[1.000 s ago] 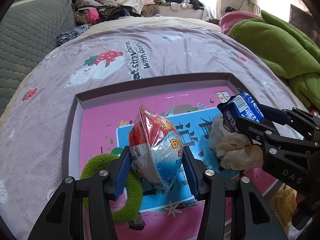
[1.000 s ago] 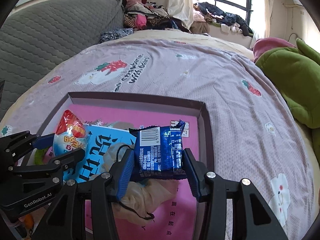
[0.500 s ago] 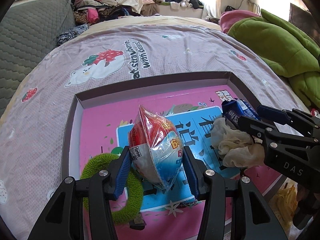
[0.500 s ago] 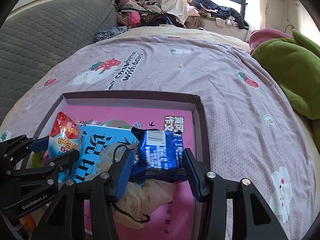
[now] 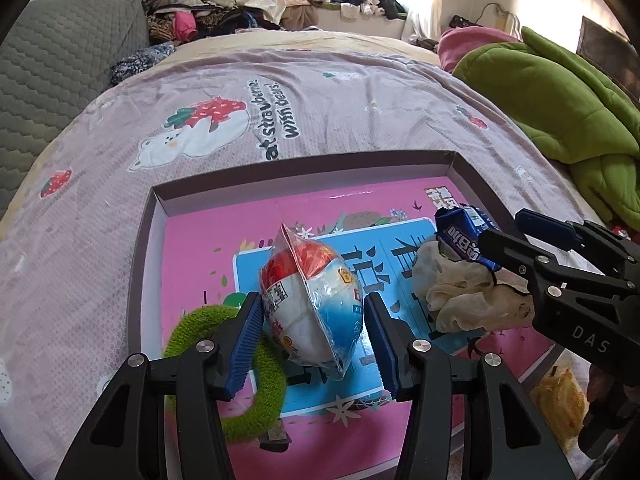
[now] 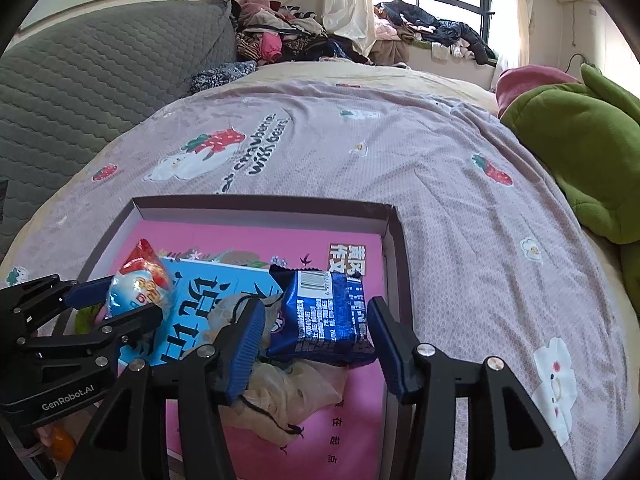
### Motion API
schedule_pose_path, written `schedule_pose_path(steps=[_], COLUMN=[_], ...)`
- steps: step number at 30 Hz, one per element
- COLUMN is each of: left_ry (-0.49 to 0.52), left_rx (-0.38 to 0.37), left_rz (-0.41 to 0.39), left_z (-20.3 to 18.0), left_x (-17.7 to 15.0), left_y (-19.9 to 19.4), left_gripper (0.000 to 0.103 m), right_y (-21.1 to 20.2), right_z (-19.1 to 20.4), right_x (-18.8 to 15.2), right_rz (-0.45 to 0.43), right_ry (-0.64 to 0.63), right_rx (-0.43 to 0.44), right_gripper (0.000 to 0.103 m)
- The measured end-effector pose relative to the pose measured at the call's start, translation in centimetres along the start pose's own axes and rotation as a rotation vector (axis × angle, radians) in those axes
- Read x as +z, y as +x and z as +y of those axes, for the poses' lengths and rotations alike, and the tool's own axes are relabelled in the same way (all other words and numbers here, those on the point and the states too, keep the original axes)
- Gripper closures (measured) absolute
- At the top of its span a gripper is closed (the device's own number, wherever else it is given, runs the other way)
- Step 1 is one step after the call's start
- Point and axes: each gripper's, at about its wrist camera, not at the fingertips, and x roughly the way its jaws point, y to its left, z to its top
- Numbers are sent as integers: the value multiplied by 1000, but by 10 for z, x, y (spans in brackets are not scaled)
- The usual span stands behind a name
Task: Organize objects
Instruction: 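Open the left gripper to drop the chocolate egg while the right gripper releases the blue packet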
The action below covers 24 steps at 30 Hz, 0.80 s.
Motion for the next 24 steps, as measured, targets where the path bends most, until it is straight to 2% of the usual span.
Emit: schedule_pose_path(steps=[3, 11, 24], left_ry=[0, -22, -51], left_rx=[11, 48, 92], left_rz=[-5, -23, -104], left_z=[-1, 3, 5], left_x=[1, 4, 10], left_y=[-6, -31, -99], left_gripper=[47, 46, 46], right_y=[-8, -30, -93], right_z=[2, 10, 29], right_x=[2, 5, 15], right_rz=[-11, -24, -98], right_ry=[-3, -15, -38], right_rx=[0, 8, 8], right_gripper=[44, 44, 43])
